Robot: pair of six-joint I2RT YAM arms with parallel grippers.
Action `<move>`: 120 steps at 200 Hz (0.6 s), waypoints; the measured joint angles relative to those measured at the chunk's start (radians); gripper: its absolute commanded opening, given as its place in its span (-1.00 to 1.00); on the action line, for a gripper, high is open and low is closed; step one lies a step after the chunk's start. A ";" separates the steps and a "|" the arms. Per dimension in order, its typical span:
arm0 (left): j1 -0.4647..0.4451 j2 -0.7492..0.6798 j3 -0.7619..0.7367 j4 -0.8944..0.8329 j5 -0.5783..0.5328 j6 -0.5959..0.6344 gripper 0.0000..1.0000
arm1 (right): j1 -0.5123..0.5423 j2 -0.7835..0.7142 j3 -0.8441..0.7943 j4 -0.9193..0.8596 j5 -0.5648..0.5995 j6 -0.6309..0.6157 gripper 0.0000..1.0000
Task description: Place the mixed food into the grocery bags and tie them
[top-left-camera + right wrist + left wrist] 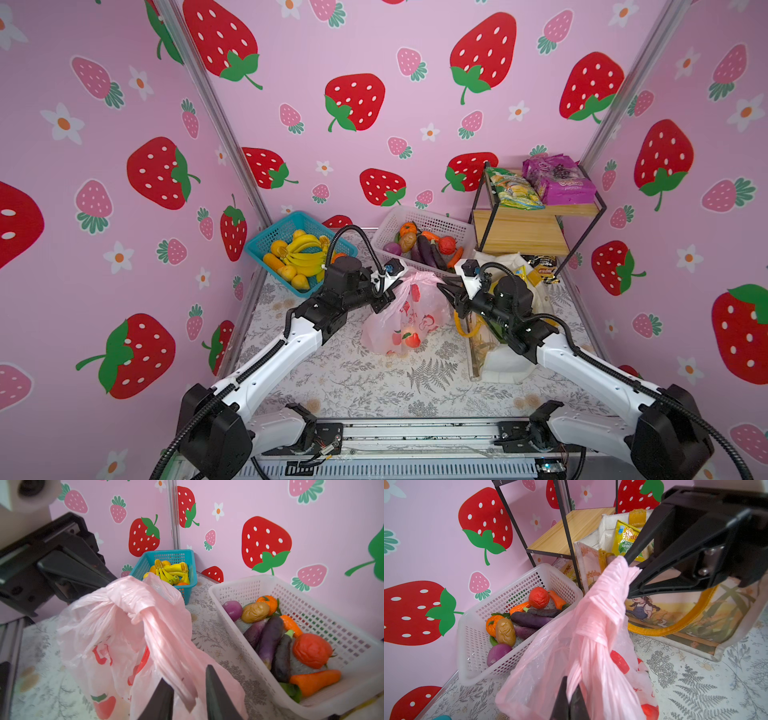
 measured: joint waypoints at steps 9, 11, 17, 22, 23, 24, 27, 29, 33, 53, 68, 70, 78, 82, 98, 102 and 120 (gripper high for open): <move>0.000 0.000 0.000 0.000 -0.001 0.000 -1.00 | 0.000 0.000 0.000 -0.005 0.000 -0.004 -0.73; 0.000 0.000 0.000 0.000 -0.002 0.000 -1.00 | 0.000 0.000 0.000 -0.005 0.002 -0.008 -0.75; 0.000 0.000 0.000 0.000 -0.002 0.000 -1.00 | 0.000 -0.002 0.000 -0.009 0.002 -0.010 -0.83; 0.000 0.000 0.000 0.000 -0.003 0.000 -1.00 | 0.000 -0.003 0.000 -0.013 0.005 -0.008 -0.87; 0.000 0.000 0.000 0.000 -0.003 0.000 -1.00 | 0.000 -0.004 0.000 -0.013 0.004 -0.010 -0.88; 0.000 0.000 0.000 0.000 -0.003 0.000 -1.00 | 0.000 -0.005 0.000 -0.013 0.005 -0.013 -0.88; 0.000 0.000 0.000 0.000 -0.003 0.000 -1.00 | 0.000 -0.005 0.000 -0.014 0.007 -0.005 -0.89; 0.000 0.000 0.000 0.000 -0.003 0.000 -1.00 | 0.000 -0.006 0.000 -0.018 0.008 -0.009 -0.90; 0.000 0.000 0.000 0.000 -0.005 0.000 -1.00 | 0.000 -0.010 0.000 -0.019 0.011 -0.009 -0.91; 0.000 -0.010 -0.007 0.010 -0.031 -0.008 -1.00 | 0.000 -0.031 0.000 -0.049 0.035 -0.007 -0.95; 0.000 -0.034 -0.030 0.032 -0.056 -0.021 -1.00 | 0.000 -0.048 0.000 -0.075 0.060 -0.003 -0.98; 0.000 -0.037 -0.033 0.036 -0.060 -0.023 -1.00 | 0.000 -0.050 0.000 -0.079 0.064 -0.003 -0.99; -0.002 -0.051 -0.045 0.046 -0.074 -0.028 -1.00 | 0.001 -0.057 0.000 -0.095 0.079 -0.002 -1.00; -0.002 -0.058 -0.050 0.049 -0.082 -0.032 -1.00 | 0.001 -0.060 0.000 -0.101 0.085 0.000 -1.00; -0.004 -0.077 -0.060 0.063 -0.109 -0.045 -1.00 | 0.002 -0.064 0.000 -0.131 0.112 0.001 -1.00; -0.004 -0.081 -0.060 0.066 -0.116 -0.045 -1.00 | 0.002 -0.064 0.001 -0.138 0.117 0.001 -1.00; -0.006 -0.091 -0.063 0.076 -0.146 -0.054 -1.00 | 0.002 -0.064 0.005 -0.171 0.147 0.001 -1.00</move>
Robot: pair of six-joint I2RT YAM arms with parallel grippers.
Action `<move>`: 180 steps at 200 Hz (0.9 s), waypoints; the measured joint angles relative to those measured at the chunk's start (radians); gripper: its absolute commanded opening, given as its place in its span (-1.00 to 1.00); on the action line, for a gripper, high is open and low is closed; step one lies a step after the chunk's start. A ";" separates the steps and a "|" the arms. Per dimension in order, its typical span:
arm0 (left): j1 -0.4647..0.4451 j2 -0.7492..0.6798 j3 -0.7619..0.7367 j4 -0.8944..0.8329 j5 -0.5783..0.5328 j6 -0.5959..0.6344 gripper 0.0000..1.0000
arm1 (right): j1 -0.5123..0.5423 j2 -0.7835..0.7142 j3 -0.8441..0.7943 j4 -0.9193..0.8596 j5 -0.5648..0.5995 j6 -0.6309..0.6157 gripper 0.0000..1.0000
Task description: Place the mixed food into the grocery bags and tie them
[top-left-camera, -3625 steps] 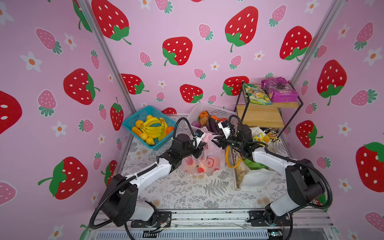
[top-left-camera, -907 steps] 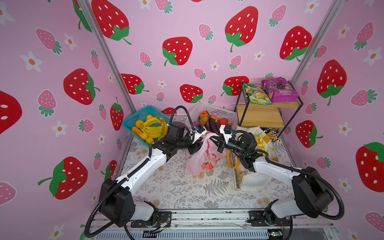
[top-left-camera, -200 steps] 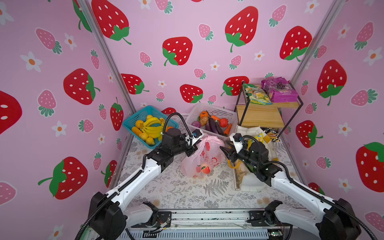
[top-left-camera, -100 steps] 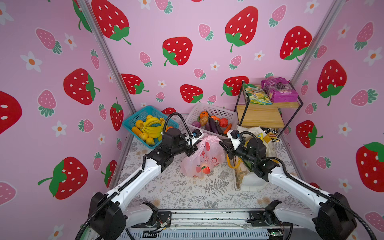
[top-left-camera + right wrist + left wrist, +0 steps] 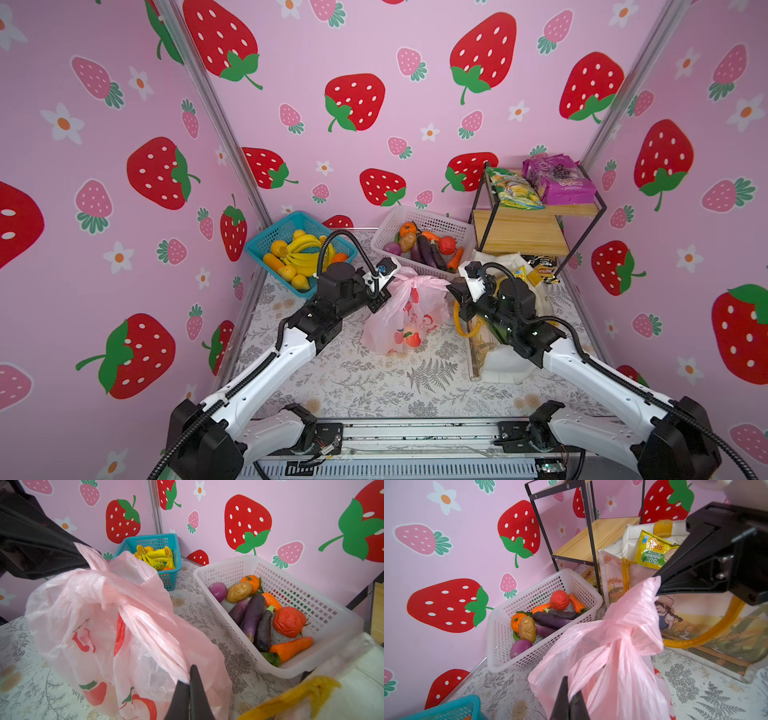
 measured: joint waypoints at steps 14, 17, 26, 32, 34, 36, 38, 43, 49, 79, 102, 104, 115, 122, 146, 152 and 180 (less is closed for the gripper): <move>-0.001 -0.006 -0.005 0.006 -0.027 -0.009 -1.00 | 0.000 0.000 0.008 -0.023 0.026 0.000 -1.00; -0.001 -0.008 -0.006 0.008 -0.034 -0.013 -1.00 | 0.000 0.000 0.010 -0.026 0.031 -0.001 -1.00; -0.002 -0.014 -0.014 0.013 -0.061 -0.022 -1.00 | 0.000 0.000 0.015 -0.037 0.047 -0.001 -1.00; -0.002 -0.020 -0.021 0.014 -0.082 -0.031 -1.00 | 0.001 0.000 0.018 -0.046 0.056 -0.001 -1.00; -0.002 -0.022 -0.023 0.014 -0.087 -0.034 -1.00 | 0.001 0.000 0.019 -0.048 0.059 -0.001 -1.00; -0.002 -0.025 -0.026 0.015 -0.093 -0.036 -1.00 | 0.001 0.000 0.021 -0.051 0.062 -0.001 -1.00; -0.002 -0.026 -0.029 0.016 -0.100 -0.041 -1.00 | 0.001 0.000 0.022 -0.054 0.065 -0.001 -1.00; -0.001 -0.032 -0.037 0.020 -0.117 -0.051 -1.00 | 0.001 0.000 0.023 -0.057 0.071 -0.001 -1.00; 0.003 -0.040 -0.051 0.026 -0.139 -0.067 -1.00 | 0.002 0.000 0.023 -0.061 0.078 0.000 -1.00; 0.067 -0.085 -0.135 0.058 -0.188 -0.185 -1.00 | 0.014 0.002 0.023 -0.071 0.093 0.000 -1.00; 0.143 -0.116 -0.183 0.070 -0.185 -0.288 -1.00 | 0.022 0.013 0.023 -0.073 0.107 0.000 -1.00; 0.147 -0.117 -0.186 0.070 -0.185 -0.293 -1.00 | 0.022 0.014 0.023 -0.074 0.109 0.000 -1.00; 0.183 -0.129 -0.203 0.075 -0.179 -0.340 -1.00 | 0.024 0.020 0.023 -0.073 0.116 0.000 -1.00; 0.205 -0.135 -0.216 0.079 -0.179 -0.369 -1.00 | 0.024 0.023 0.023 -0.073 0.123 0.000 -1.00; 0.291 -0.142 -0.254 0.079 -0.181 -0.481 -1.00 | 0.030 0.048 0.023 -0.070 0.150 0.000 -1.00; 0.314 -0.142 -0.264 0.079 -0.180 -0.508 -1.00 | 0.032 0.056 0.023 -0.070 0.157 0.000 -1.00; 0.418 -0.128 -0.309 0.072 -0.148 -0.626 -1.00 | 0.047 0.095 0.018 -0.065 0.180 0.002 -1.00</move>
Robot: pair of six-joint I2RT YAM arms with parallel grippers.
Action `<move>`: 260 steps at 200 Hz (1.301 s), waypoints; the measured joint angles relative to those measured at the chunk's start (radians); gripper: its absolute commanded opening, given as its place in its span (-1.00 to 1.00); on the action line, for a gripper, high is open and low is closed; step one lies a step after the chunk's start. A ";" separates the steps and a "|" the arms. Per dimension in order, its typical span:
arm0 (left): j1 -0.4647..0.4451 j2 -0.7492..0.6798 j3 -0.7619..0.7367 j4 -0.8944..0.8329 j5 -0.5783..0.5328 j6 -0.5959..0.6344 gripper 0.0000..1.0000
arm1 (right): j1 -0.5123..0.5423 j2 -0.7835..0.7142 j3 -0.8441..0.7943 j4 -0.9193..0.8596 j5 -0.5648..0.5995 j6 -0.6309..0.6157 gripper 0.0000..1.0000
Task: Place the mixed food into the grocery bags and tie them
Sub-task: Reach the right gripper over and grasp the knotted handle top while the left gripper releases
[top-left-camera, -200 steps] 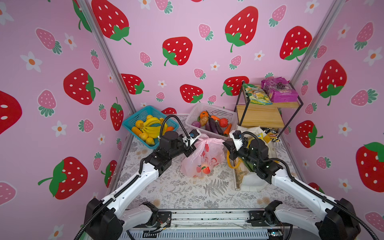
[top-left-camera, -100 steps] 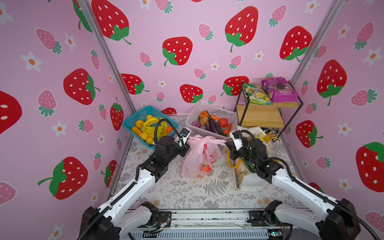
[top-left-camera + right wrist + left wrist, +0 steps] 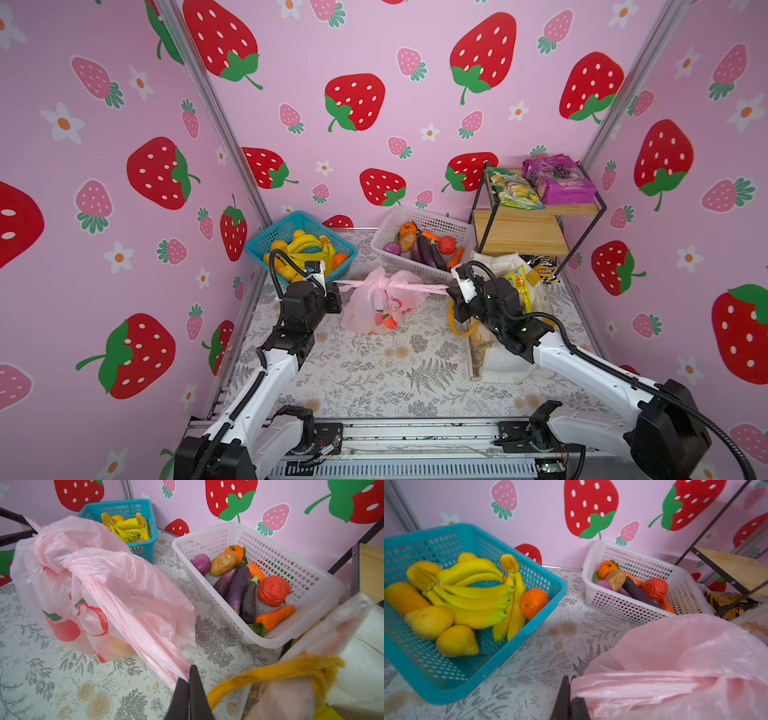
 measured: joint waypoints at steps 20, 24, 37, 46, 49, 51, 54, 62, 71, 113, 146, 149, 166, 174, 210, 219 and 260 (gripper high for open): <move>0.030 0.021 -0.018 0.000 0.030 -0.054 -1.00 | 0.002 0.005 -0.017 0.008 0.014 0.004 -1.00; 0.032 0.024 -0.021 -0.001 0.034 -0.061 -1.00 | 0.002 0.006 -0.019 0.010 0.017 0.005 -1.00; 0.037 0.036 -0.021 -0.001 0.043 -0.080 -1.00 | 0.002 0.006 -0.024 0.013 0.028 0.006 -1.00; 0.038 0.043 -0.021 0.000 0.052 -0.090 -1.00 | 0.002 0.006 -0.024 0.015 0.035 0.006 -1.00; 0.039 0.045 -0.021 0.000 0.058 -0.092 -1.00 | 0.002 0.006 -0.024 0.016 0.038 0.006 -1.00; 0.039 0.047 -0.021 0.000 0.062 -0.095 -1.00 | 0.002 0.006 -0.024 0.017 0.039 0.006 -1.00; 0.040 0.049 -0.021 0.001 0.069 -0.097 -1.00 | 0.002 0.006 -0.024 0.018 0.040 0.005 -1.00; 0.043 0.053 -0.021 0.003 0.084 -0.102 -1.00 | 0.002 0.005 -0.024 0.019 0.041 0.003 -1.00; 0.047 0.055 -0.021 0.005 0.100 -0.106 -1.00 | 0.002 0.002 -0.024 0.020 0.040 -0.002 -1.00; 0.067 0.055 -0.013 0.029 0.155 -0.140 -0.29 | 0.021 -0.034 -0.024 0.045 0.018 -0.051 -0.34; 0.079 0.053 0.033 0.008 0.164 -0.180 0.07 | 0.089 0.012 0.047 0.046 -0.071 -0.133 0.20; 0.079 0.051 0.037 0.005 0.163 -0.182 0.10 | 0.099 0.024 0.063 0.045 -0.083 -0.149 0.23; 0.079 0.031 0.047 -0.003 0.161 -0.206 0.22 | 0.142 0.091 0.139 0.047 -0.132 -0.194 0.65; 0.079 0.015 0.047 -0.010 0.158 -0.213 0.31 | 0.159 0.132 0.179 0.044 -0.162 -0.216 0.78; 0.079 -0.056 0.047 -0.023 0.150 -0.250 0.61 | 0.183 0.332 0.356 0.008 -0.286 -0.312 0.94; 0.079 -0.072 0.047 -0.027 0.150 -0.257 0.63 | 0.183 0.380 0.399 -0.007 -0.299 -0.333 0.96; 0.079 -0.138 0.047 -0.053 0.151 -0.278 0.65 | 0.182 0.608 0.620 -0.113 -0.370 -0.429 0.93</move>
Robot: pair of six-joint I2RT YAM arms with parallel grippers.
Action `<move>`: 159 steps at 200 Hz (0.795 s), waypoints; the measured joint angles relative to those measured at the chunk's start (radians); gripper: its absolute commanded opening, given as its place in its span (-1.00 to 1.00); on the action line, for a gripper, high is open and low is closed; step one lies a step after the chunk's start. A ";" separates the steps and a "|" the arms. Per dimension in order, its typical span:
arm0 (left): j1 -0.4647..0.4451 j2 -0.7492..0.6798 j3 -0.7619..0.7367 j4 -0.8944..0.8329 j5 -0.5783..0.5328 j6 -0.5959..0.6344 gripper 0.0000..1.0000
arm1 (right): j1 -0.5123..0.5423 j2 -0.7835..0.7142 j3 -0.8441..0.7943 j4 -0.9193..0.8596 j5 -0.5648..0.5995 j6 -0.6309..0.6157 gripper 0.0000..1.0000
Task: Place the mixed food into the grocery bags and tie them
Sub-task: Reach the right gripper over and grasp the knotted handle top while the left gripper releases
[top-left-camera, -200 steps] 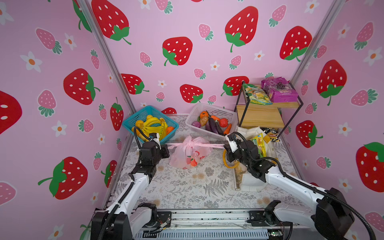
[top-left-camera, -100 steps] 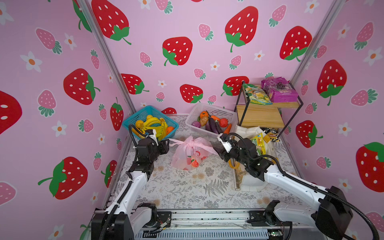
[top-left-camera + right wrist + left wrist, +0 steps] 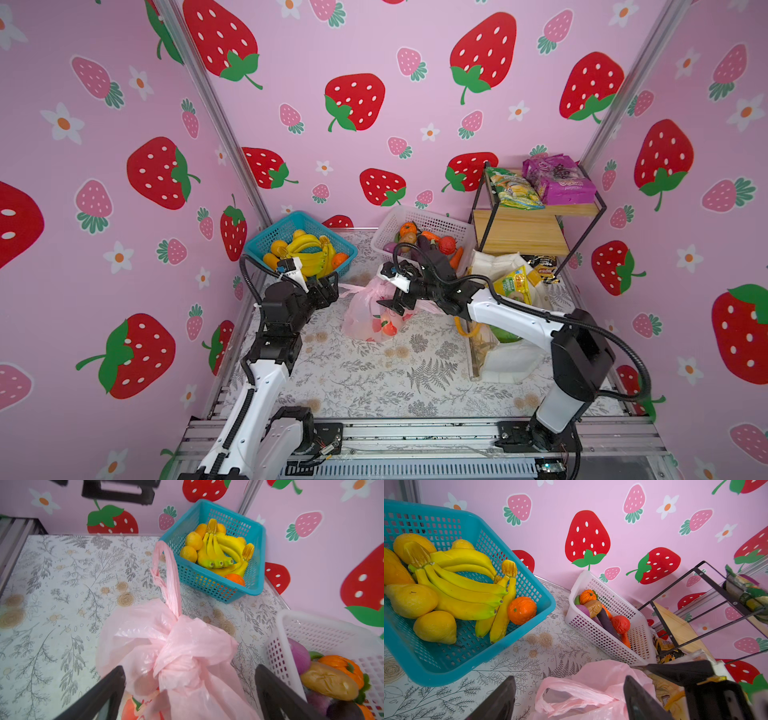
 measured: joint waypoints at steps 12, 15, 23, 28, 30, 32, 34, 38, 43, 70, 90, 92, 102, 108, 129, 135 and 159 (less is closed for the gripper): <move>0.000 -0.011 0.000 -0.011 0.000 -0.005 0.66 | 0.000 0.061 0.066 -0.041 -0.039 -0.021 0.84; 0.000 -0.013 0.000 -0.014 0.000 -0.006 0.66 | 0.000 0.079 0.082 -0.052 -0.051 -0.027 0.81; 0.000 -0.019 0.000 -0.019 0.000 -0.008 0.66 | 0.000 0.109 0.111 -0.072 -0.072 -0.036 0.65; 0.000 -0.023 0.000 -0.022 0.000 -0.009 0.66 | 0.000 0.127 0.125 -0.083 -0.082 -0.047 0.53; 0.000 -0.024 0.000 -0.023 0.000 -0.009 0.66 | 0.000 0.133 0.130 -0.089 -0.088 -0.042 0.48; 0.000 -0.026 0.000 -0.025 0.000 -0.010 0.66 | 0.000 0.140 0.134 -0.095 -0.092 -0.043 0.42; 0.000 -0.028 0.000 -0.026 0.000 -0.010 0.66 | 0.000 0.144 0.137 -0.097 -0.095 -0.052 0.37; 0.000 -0.031 0.000 -0.029 0.000 -0.011 0.66 | 0.000 0.156 0.144 -0.107 -0.102 -0.043 0.25; 0.000 -0.035 0.000 -0.031 0.000 -0.012 0.66 | 0.000 0.167 0.150 -0.116 -0.113 -0.055 0.13; 0.000 -0.062 0.000 -0.038 0.003 -0.026 0.66 | 0.000 0.191 0.156 -0.164 -0.149 -0.053 -0.49; 0.000 -0.079 0.000 -0.041 0.005 -0.037 0.66 | 0.000 0.183 0.153 -0.169 -0.183 -0.039 -0.91; 0.000 -0.081 0.000 -0.043 0.006 -0.037 0.66 | 0.000 0.181 0.150 -0.170 -0.184 -0.029 -0.93; 0.000 -0.090 0.000 -0.048 0.011 -0.044 0.66 | 0.000 0.159 0.130 -0.161 -0.197 -0.017 -0.98; 0.000 -0.097 0.000 -0.051 0.015 -0.051 0.66 | 0.000 0.138 0.110 -0.156 -0.203 -0.001 -0.99; 0.000 -0.120 0.000 -0.053 0.032 -0.075 0.68 | -0.007 0.033 0.023 -0.123 -0.218 0.079 -1.00; 0.000 -0.126 0.000 -0.052 0.040 -0.084 0.68 | -0.010 -0.006 -0.004 -0.107 -0.222 0.111 -1.00; 0.000 -0.154 0.000 -0.052 0.073 -0.121 0.69 | -0.035 -0.159 -0.079 -0.042 -0.227 0.249 -1.00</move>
